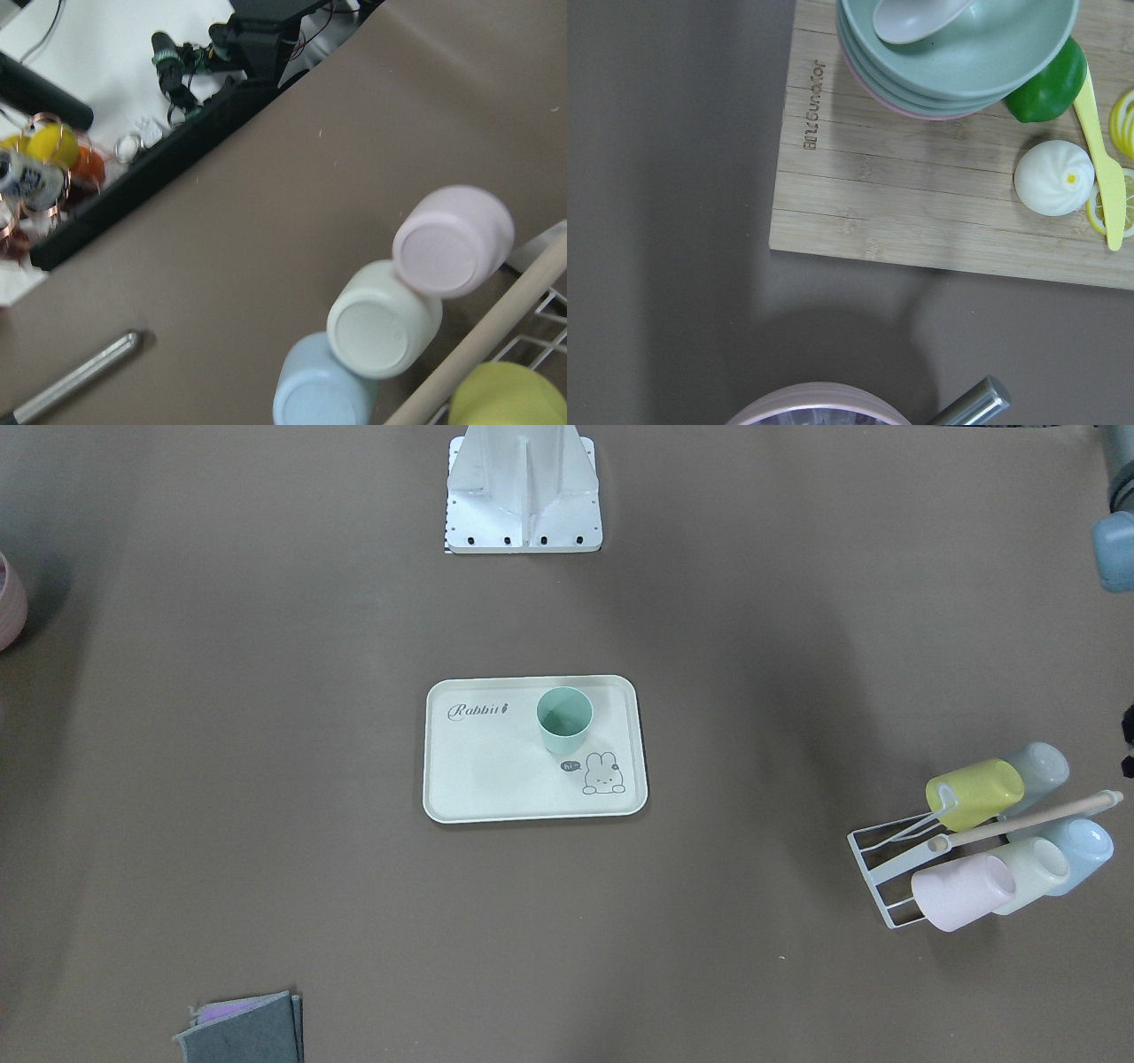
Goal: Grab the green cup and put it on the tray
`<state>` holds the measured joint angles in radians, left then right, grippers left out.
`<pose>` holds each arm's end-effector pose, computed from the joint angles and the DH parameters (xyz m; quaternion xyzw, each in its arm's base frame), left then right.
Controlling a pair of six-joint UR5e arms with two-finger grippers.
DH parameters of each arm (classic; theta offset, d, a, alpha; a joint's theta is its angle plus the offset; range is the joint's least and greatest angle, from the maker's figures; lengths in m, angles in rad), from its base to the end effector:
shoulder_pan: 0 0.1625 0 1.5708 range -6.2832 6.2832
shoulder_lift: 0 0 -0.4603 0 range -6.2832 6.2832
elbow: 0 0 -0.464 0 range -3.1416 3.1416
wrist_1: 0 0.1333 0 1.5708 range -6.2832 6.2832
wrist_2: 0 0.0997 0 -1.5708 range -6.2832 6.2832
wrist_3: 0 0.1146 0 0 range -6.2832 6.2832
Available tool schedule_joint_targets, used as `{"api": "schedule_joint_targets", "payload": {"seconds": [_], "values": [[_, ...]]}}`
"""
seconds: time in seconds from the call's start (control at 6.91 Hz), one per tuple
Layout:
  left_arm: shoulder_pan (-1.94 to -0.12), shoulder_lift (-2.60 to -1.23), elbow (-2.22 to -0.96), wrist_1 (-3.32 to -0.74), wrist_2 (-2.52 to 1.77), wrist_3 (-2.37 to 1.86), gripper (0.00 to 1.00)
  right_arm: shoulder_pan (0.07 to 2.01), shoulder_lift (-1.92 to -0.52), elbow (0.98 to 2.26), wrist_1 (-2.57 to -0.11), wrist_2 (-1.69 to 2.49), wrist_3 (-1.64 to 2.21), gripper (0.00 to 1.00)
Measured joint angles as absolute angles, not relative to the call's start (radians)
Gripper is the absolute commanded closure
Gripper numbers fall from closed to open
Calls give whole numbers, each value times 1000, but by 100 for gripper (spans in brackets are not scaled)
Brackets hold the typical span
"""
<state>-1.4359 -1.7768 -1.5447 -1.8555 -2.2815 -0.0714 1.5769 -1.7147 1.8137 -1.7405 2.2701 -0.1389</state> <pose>0.0333 -0.6804 0.5630 0.1798 0.3590 0.1090 0.9093 0.0625 -0.4886 0.6667 -0.0083 -0.3439 -0.0502 0.9376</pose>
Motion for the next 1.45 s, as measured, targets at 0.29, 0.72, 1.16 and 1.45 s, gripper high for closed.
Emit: {"api": "schedule_joint_targets", "payload": {"seconds": [0.29, 0.72, 1.16, 1.45], "values": [[-1541, -1631, -1492, -1857, -2418, -108, 1, 1577, -1715, 1814, -1741, 2276, -140, 0], [-1584, -1567, -1487, -1773, -2475, -112, 1, 1577, -1717, 1814, -1739, 2278, -140, 0], [-1575, -1561, -1509, -1742, -2472, -99, 1, 1577, -1718, 1814, -1739, 2278, -140, 0], [-1587, -1567, -1556, -1600, -2403, 50, 1, 1577, -1717, 1816, -1740, 2296, -140, 0]]}}
